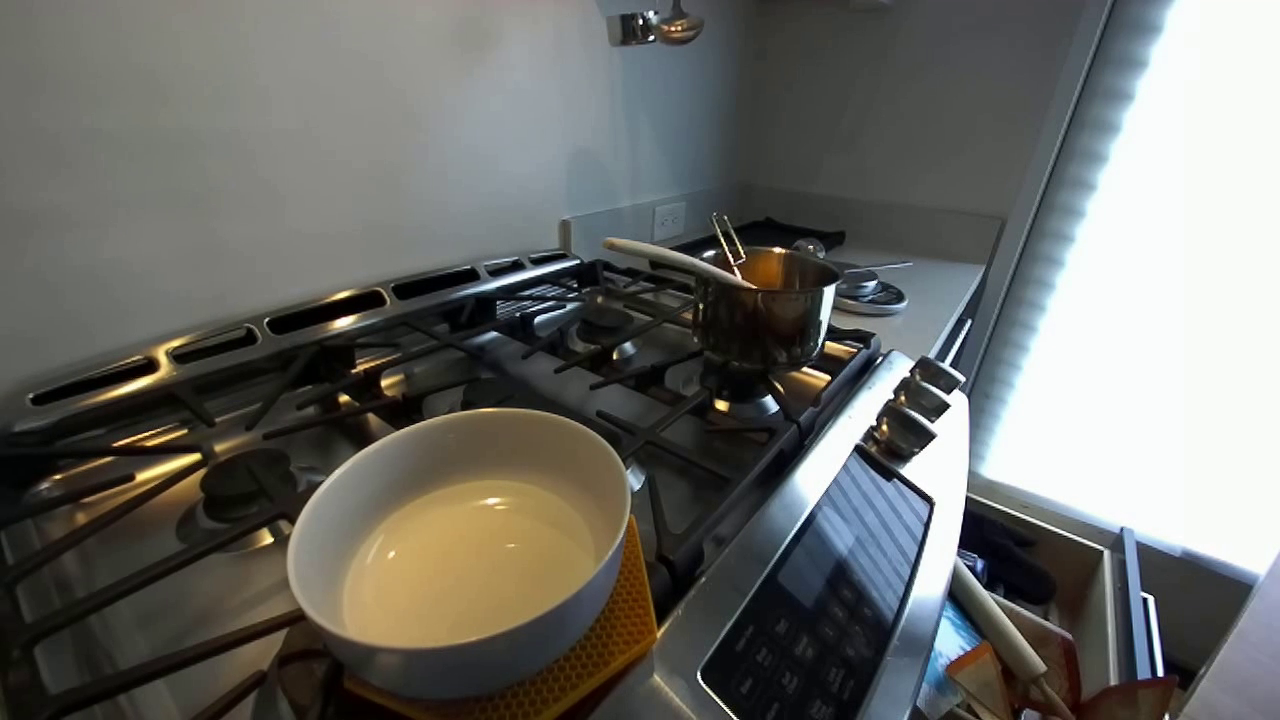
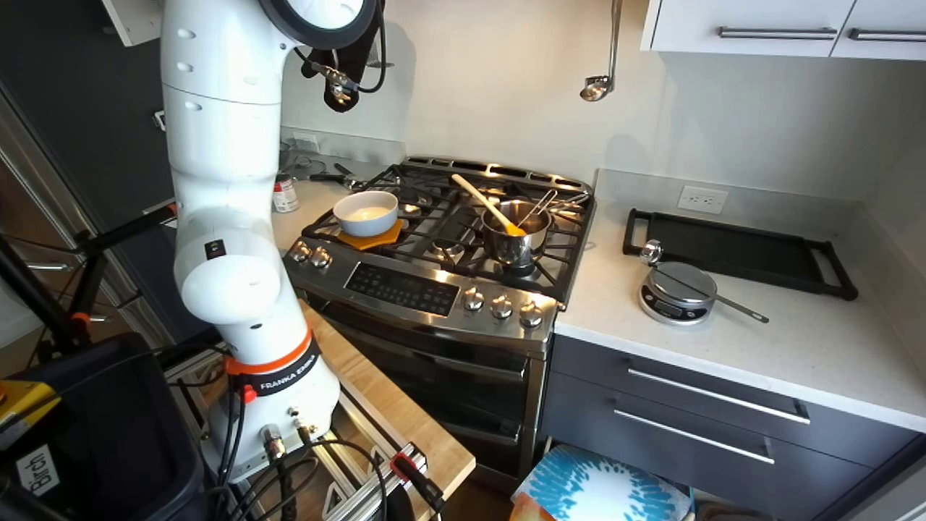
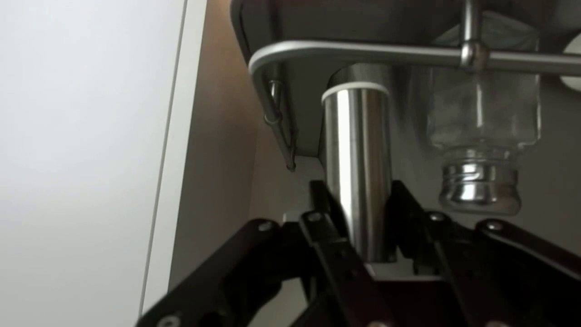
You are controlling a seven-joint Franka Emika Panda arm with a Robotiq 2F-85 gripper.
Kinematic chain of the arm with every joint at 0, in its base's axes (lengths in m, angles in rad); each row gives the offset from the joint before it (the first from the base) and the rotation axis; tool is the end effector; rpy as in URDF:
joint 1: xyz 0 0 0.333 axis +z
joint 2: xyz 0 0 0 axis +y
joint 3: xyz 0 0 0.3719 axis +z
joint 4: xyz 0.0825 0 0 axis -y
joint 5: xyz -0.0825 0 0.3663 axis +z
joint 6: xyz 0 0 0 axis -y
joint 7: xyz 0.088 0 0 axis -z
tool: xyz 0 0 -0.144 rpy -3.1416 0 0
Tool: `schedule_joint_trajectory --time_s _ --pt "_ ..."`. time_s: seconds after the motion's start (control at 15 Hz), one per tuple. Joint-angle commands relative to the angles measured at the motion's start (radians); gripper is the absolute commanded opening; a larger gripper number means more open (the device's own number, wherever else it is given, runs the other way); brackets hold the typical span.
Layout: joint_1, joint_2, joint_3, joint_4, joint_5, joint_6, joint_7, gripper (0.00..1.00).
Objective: Put a silver cylinder on the kitchen scale
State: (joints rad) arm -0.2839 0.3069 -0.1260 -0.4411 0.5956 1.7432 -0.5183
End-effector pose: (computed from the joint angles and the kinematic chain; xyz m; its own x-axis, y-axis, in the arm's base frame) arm 0.5260 -0.1201 0.9955 0.4046 0.2190 0.8879 0.2860 -0.9525 0.1047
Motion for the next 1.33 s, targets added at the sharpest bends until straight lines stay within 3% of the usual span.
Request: schedule_joint_trajectory --time_s 0.0,0.13,0.53,0.8,1.27 --pt "-0.036 -0.015 0.063 0.011 -0.103 0.09 0.019 0.11" --pt "-0.041 -0.021 0.077 0.011 -0.161 0.128 0.033 0.11" --pt "-0.024 -0.065 0.046 0.011 -0.368 0.067 0.146 0.11" --pt "-0.038 -0.087 0.06 0.011 -0.361 -0.049 0.221 0.11" --pt "-0.001 -0.125 0.051 0.011 -0.391 -0.273 0.402 0.11"
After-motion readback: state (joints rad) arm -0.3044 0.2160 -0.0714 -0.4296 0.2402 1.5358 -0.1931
